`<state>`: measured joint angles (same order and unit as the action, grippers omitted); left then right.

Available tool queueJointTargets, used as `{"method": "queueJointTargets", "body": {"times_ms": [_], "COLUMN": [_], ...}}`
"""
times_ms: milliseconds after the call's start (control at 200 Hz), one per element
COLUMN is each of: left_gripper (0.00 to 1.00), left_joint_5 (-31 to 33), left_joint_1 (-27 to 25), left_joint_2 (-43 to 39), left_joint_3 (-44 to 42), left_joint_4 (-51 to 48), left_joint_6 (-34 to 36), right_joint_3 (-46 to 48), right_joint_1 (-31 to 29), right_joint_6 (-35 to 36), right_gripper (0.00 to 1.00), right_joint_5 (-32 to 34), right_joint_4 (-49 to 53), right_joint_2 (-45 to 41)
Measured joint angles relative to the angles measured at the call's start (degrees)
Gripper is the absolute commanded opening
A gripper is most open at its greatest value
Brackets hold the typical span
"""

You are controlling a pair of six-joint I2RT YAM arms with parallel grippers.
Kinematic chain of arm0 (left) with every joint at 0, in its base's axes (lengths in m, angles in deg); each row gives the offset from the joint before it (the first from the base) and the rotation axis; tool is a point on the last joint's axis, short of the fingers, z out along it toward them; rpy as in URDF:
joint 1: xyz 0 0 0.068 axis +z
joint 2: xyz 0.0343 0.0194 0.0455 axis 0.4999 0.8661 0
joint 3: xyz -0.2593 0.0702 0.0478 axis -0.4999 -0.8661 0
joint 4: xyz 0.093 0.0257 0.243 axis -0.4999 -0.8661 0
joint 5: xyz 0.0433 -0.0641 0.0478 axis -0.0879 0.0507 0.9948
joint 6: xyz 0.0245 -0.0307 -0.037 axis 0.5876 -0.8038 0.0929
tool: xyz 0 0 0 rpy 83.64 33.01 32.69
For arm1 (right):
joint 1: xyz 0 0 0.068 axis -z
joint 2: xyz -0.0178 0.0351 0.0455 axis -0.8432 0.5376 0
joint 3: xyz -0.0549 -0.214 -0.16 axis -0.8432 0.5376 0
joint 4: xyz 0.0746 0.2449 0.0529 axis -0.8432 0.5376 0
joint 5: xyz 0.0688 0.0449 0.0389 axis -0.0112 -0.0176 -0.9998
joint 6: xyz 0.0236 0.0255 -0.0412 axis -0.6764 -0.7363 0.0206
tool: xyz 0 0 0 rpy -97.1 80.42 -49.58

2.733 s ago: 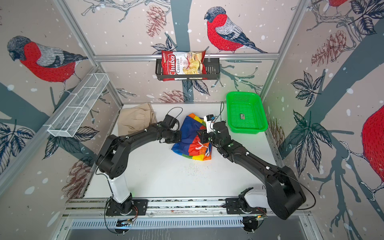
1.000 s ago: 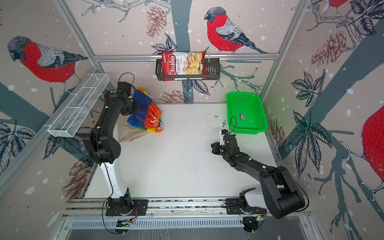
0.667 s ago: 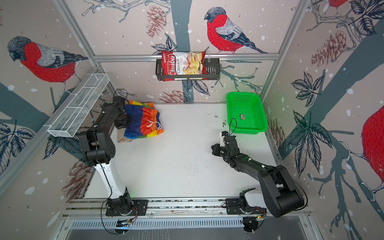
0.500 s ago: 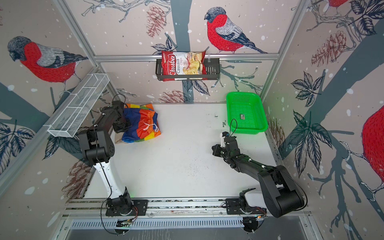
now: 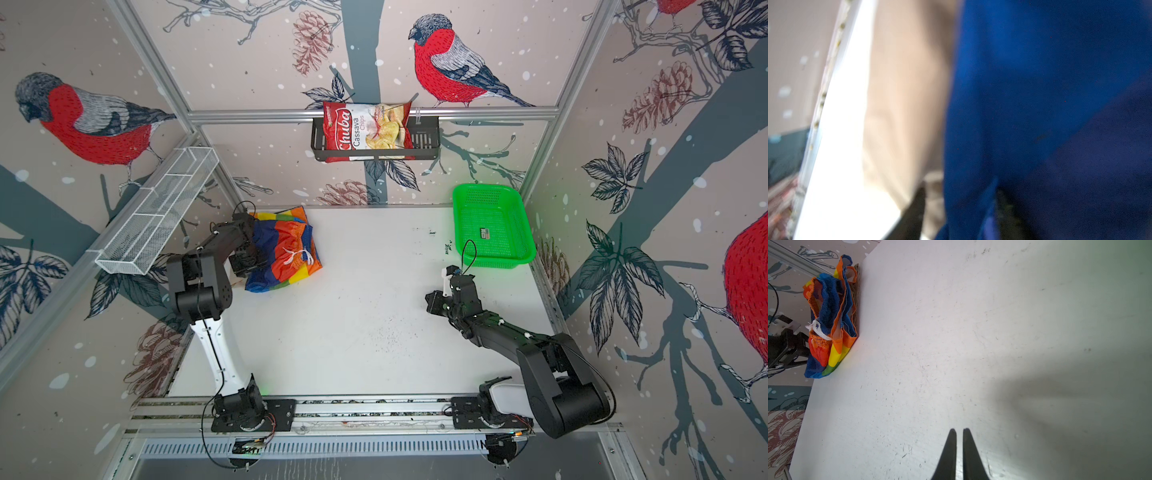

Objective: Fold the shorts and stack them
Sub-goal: 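Lower the rainbow shorts onto the beige shorts and open the left gripper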

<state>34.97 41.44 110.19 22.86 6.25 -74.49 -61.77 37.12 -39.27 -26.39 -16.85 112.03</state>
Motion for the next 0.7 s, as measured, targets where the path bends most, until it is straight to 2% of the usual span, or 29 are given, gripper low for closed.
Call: {"method": "queueJointTargets", "body": {"times_ms": [115,215,335,395,500,580,700], "left_gripper": [0.60,0.61,0.46,0.31,0.10,0.04,0.02], "left_joint_5": [0.92,0.87,-1.27,-2.89,-4.85,-5.64,-6.91], "left_joint_1": [-0.09,-0.59,-1.05,-1.14,-1.16,-1.42,-2.27], "left_joint_2": [-6.43,-15.56,-26.10,-29.14,-29.44,-26.64,-21.09], "left_joint_3": [-1.73,-5.33,-10.88,-13.11,-13.77,-12.59,-12.07], "left_joint_4": [0.04,0.74,3.48,4.74,6.27,7.13,8.57], "left_joint_6": [-1.68,-2.34,-2.03,-1.68,-0.96,-1.01,-1.38], "right_joint_3": [0.00,-0.17,-0.52,-0.74,-1.46,-2.21,-2.56], "right_joint_1": [0.11,0.15,0.28,0.44,0.52,0.52,0.52], "right_joint_6": [0.00,0.00,0.02,0.02,0.07,0.11,0.13], "right_gripper": [0.14,0.16,0.15,0.11,0.02,0.01,0.00], "right_joint_5": [0.00,0.02,0.26,1.16,1.31,1.46,1.51], "right_joint_4": [0.04,0.57,1.57,1.60,1.90,2.40,2.58], "right_joint_2": [-0.31,-1.18,-3.52,-4.87,-5.70,-5.73,-5.75]}}
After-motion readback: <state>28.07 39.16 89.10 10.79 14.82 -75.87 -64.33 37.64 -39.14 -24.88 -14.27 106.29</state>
